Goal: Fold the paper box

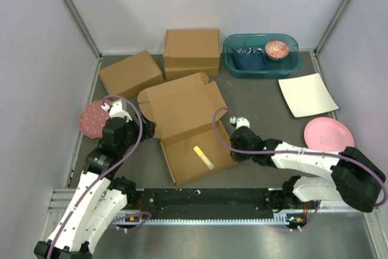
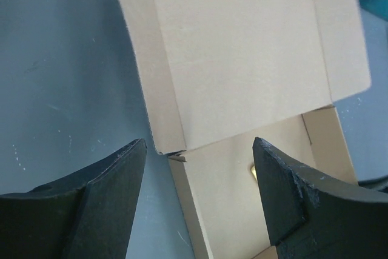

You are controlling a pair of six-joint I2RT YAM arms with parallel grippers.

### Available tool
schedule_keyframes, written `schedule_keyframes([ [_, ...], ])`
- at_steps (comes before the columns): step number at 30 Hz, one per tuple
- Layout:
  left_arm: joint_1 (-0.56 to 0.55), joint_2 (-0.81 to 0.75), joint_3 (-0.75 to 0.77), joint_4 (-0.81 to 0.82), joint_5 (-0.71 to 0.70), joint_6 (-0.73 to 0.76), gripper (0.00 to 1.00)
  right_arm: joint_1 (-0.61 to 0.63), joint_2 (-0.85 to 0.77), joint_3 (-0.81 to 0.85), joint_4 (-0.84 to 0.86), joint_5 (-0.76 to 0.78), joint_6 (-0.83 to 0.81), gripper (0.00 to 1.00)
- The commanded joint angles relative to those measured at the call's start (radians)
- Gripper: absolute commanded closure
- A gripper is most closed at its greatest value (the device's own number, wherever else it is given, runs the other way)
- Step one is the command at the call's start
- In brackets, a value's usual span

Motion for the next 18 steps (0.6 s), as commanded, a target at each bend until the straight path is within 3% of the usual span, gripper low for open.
schedule_keyframes([
  [1,0.000,0.043,0.040,0.056,-0.044,-0.002,0.23,0.069,-0.099,-0.064,0.023,0.052,0.219,0.80],
  [2,0.000,0.061,0.055,0.044,-0.055,0.001,0.23,0.082,-0.113,-0.068,0.019,0.063,0.228,0.74],
  [3,0.000,0.072,0.063,0.036,-0.071,0.001,0.22,0.097,-0.133,-0.065,-0.006,0.092,0.237,0.60],
  [7,0.000,0.116,0.120,-0.027,-0.186,0.009,0.17,0.099,-0.263,-0.010,-0.080,0.164,0.199,0.38],
  [12,0.001,0.158,0.160,-0.015,-0.216,0.012,0.08,0.065,-0.324,0.148,-0.125,0.221,0.011,0.28],
  [13,0.001,0.164,0.157,-0.004,-0.214,0.017,0.06,0.007,-0.307,0.171,-0.120,0.209,-0.020,0.28],
  [18,0.040,0.257,0.145,0.051,-0.121,0.026,0.03,-0.235,-0.161,0.312,-0.015,-0.084,-0.143,0.27],
])
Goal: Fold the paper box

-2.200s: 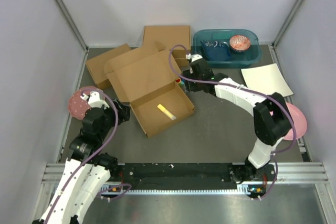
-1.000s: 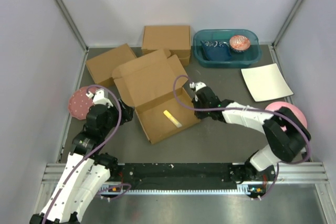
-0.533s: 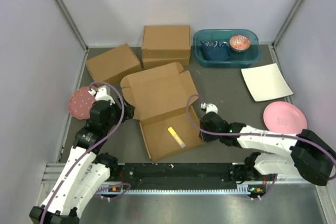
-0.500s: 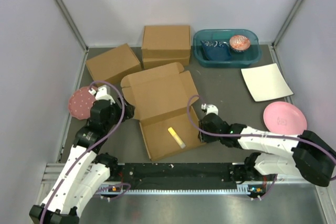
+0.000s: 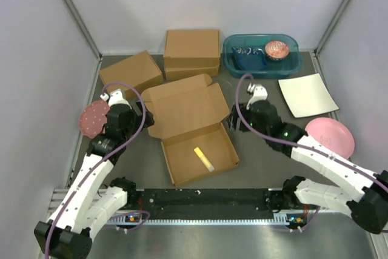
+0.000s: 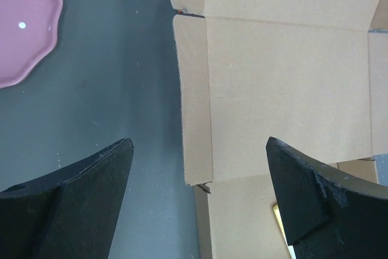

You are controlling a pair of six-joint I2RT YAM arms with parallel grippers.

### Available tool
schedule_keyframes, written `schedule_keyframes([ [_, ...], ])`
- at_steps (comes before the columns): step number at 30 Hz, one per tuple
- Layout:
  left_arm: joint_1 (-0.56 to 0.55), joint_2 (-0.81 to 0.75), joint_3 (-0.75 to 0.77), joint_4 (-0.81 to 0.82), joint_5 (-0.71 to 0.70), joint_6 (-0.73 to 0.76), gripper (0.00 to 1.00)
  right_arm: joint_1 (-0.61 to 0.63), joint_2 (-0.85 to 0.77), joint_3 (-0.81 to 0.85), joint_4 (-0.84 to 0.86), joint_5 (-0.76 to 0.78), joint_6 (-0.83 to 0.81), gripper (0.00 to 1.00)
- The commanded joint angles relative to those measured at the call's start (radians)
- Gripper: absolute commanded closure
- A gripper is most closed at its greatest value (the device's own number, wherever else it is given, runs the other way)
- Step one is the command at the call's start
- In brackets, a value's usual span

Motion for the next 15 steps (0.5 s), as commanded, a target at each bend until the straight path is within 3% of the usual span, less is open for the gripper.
schedule_keyframes([
  [1,0.047,0.074,0.014,0.093,0.090,0.006,0.02,-0.187,0.117,0.103,0.116,-0.225,-0.137,0.27],
  [5,0.130,0.109,-0.036,0.176,0.218,-0.026,0.02,-0.350,0.244,0.183,0.254,-0.464,-0.115,0.27],
  [10,0.176,0.190,-0.027,0.208,0.310,-0.026,0.03,-0.384,0.485,0.335,0.249,-0.535,-0.164,0.28],
  [15,0.212,0.247,-0.007,0.226,0.370,-0.009,0.04,-0.390,0.620,0.433,0.286,-0.587,-0.144,0.28],
])
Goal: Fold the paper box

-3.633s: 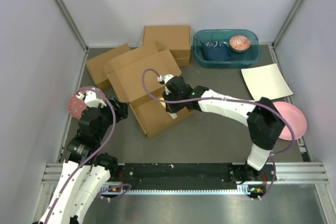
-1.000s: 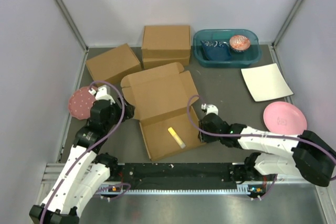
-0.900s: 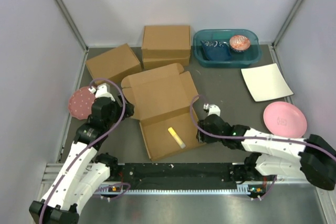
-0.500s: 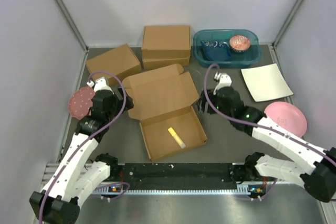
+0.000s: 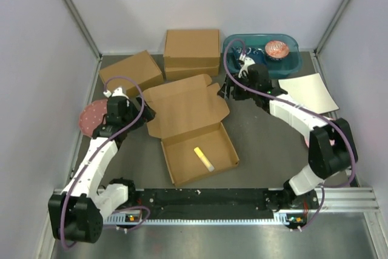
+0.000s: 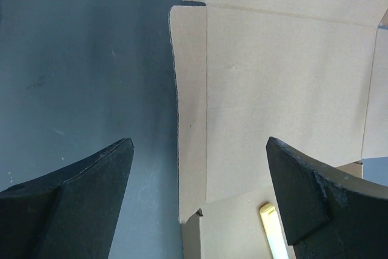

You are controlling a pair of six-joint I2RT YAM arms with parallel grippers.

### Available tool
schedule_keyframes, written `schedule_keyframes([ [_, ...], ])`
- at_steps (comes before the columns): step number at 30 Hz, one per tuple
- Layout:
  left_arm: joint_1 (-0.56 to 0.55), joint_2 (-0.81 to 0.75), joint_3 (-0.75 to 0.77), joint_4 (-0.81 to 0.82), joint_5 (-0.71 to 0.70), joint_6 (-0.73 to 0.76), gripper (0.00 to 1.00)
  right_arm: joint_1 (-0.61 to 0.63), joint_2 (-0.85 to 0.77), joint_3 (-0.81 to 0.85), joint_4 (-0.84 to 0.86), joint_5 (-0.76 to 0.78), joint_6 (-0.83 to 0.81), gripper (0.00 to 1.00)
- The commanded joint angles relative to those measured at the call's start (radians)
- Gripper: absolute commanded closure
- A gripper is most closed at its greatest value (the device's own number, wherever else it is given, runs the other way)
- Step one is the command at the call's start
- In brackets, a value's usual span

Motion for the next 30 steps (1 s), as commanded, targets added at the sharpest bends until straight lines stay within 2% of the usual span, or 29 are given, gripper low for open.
schedule_keyframes([
  [1,0.025,0.056,0.035,0.071,0.104,0.015,0.04,-0.009,0.097,0.119,0.051,-0.096,-0.027,0.28],
  [7,0.025,0.135,0.045,0.072,0.124,0.020,0.07,-0.007,0.209,0.208,-0.030,-0.008,-0.100,0.28],
  [13,0.025,0.231,0.083,0.043,0.184,0.035,0.15,-0.009,0.305,0.249,-0.044,-0.077,-0.107,0.34],
  [16,0.025,0.253,0.099,0.049,0.227,0.041,0.25,-0.007,0.323,0.251,-0.041,-0.099,-0.099,0.46],
  [19,0.025,0.241,0.105,0.077,0.241,0.050,0.38,-0.007,0.308,0.230,-0.018,-0.099,-0.093,0.67],
  [24,0.025,0.250,0.117,0.156,0.298,0.058,0.68,-0.007,0.220,0.176,0.034,-0.090,-0.081,0.80],
  [30,0.010,0.262,0.102,0.304,0.399,0.027,0.82,-0.007,0.044,0.023,0.123,-0.054,-0.076,0.90],
])
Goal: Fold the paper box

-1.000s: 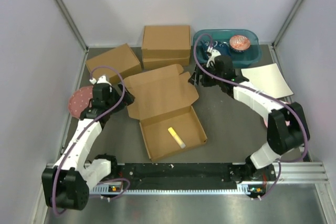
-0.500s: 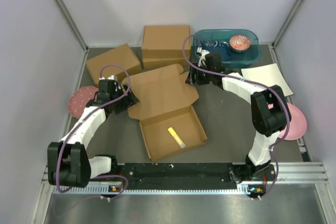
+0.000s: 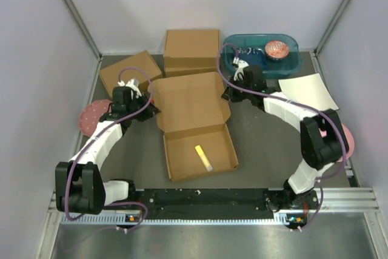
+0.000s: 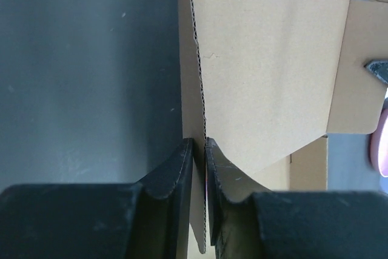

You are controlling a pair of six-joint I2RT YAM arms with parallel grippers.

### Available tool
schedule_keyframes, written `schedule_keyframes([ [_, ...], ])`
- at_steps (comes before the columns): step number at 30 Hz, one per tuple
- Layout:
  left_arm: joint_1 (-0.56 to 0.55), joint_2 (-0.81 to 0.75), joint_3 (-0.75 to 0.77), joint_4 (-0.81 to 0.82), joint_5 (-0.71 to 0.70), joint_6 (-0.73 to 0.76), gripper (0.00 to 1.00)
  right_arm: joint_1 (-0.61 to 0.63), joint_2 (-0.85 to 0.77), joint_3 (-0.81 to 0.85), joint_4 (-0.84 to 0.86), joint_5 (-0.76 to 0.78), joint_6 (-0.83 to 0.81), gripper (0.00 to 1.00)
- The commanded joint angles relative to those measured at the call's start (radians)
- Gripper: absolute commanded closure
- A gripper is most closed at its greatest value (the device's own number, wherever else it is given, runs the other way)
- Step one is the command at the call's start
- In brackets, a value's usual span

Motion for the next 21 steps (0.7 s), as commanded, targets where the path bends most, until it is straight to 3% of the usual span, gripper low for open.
schedule_keyframes([
  [1,-0.022,-0.001,0.028,0.208,0.103,-0.014,0.84,-0.006,-0.186,-0.119,0.121,0.046,0.000,0.92],
  [12,-0.205,0.052,-0.001,0.634,-0.062,0.073,0.83,0.059,-0.536,-0.462,0.291,0.383,-0.113,0.96],
  [18,-0.286,0.054,-0.174,0.986,-0.171,0.098,0.79,0.105,-0.634,-0.545,0.253,0.454,-0.119,0.96],
  [21,-0.322,0.055,-0.265,1.076,-0.213,0.121,0.78,0.108,-0.645,-0.559,0.184,0.430,-0.093,0.94],
])
